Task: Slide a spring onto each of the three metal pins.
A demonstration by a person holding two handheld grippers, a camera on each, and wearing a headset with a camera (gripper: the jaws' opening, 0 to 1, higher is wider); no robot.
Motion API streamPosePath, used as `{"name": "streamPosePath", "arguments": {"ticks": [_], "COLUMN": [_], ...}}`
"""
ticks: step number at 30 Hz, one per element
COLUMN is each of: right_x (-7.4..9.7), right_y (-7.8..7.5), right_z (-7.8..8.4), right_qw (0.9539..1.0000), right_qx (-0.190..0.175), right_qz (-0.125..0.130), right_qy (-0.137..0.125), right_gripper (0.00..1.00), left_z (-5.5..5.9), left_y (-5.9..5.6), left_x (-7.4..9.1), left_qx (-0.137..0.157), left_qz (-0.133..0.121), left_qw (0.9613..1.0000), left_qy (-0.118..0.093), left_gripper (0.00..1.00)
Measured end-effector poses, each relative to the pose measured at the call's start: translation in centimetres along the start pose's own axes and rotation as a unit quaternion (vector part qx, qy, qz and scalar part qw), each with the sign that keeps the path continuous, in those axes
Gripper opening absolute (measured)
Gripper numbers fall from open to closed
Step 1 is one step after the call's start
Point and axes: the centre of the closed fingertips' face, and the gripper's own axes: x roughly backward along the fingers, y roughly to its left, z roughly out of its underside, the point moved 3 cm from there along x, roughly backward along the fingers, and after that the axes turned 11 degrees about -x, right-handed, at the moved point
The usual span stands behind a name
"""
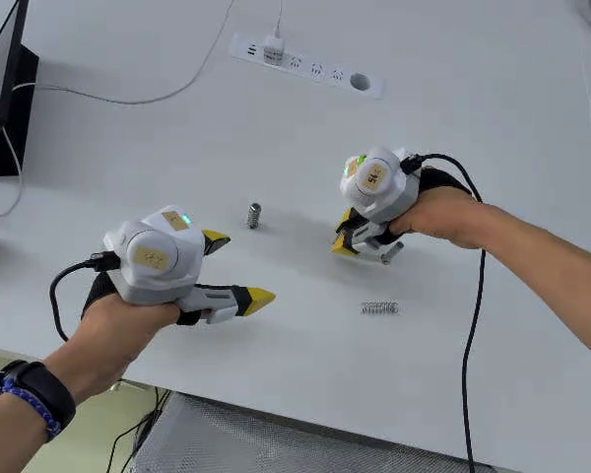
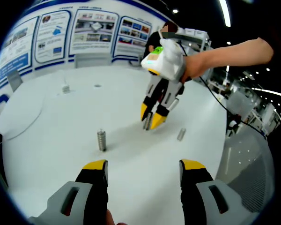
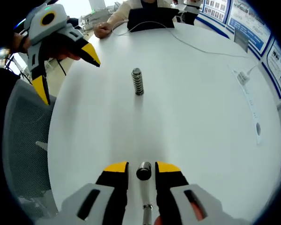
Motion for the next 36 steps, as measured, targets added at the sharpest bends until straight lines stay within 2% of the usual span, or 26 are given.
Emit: {"name": "streamPosePath", "arguments": {"ticks": [4,7,11,19,24,27,36], "right_x": [0.4,1.2,1.8,2.6,3.6,4.2,6.1], "right_y": [-0.5,-0.7,-0.8,-0.7,-0.6,-0.7,0.3], "right_z": [0.1,-0.2,-0.4,-0.5,-0.7,-0.5,0.3], "right_qw": [1.0000,0.9994,0.9981,0.9959,0.9898,0.9846,0.9705], "right_qx": [-0.002,-0.021,-0.038,-0.057,-0.096,-0.117,-0.155], "right_qz": [0.007,0.010,0.012,0.020,0.024,0.030,0.045], "right_qy": [-0.006,-0.027,-0.048,-0.068,-0.103,-0.126,-0.179], "right_gripper": [0.30,0.35,0.37,0.42,0.46,0.48,0.55], "left_z": [-0.1,-0.2,-0.4,-0.8,-1.0,-1.1,-1.4], "left_y": [-0.1,-0.2,-0.3,-0.4,-0.4,-0.4,-0.7], "left_x": [0.0,0.1,0.3,0.5,0.7,0.8,0.9], "left_qx": [0.001,0.000,-0.002,-0.003,-0.003,0.000,-0.002], "left_qz": [0.001,0.001,0.001,0.000,-0.001,-0.003,-0.003], "left_qw": [1.0000,1.0000,1.0000,1.0000,1.0000,0.9999,0.9999], "left_qy": [-0.002,-0.003,-0.004,-0.008,-0.009,-0.011,-0.010], "left_gripper": [0.63,0.63,0.63,0.63,0.63,0.63,0.63]}}
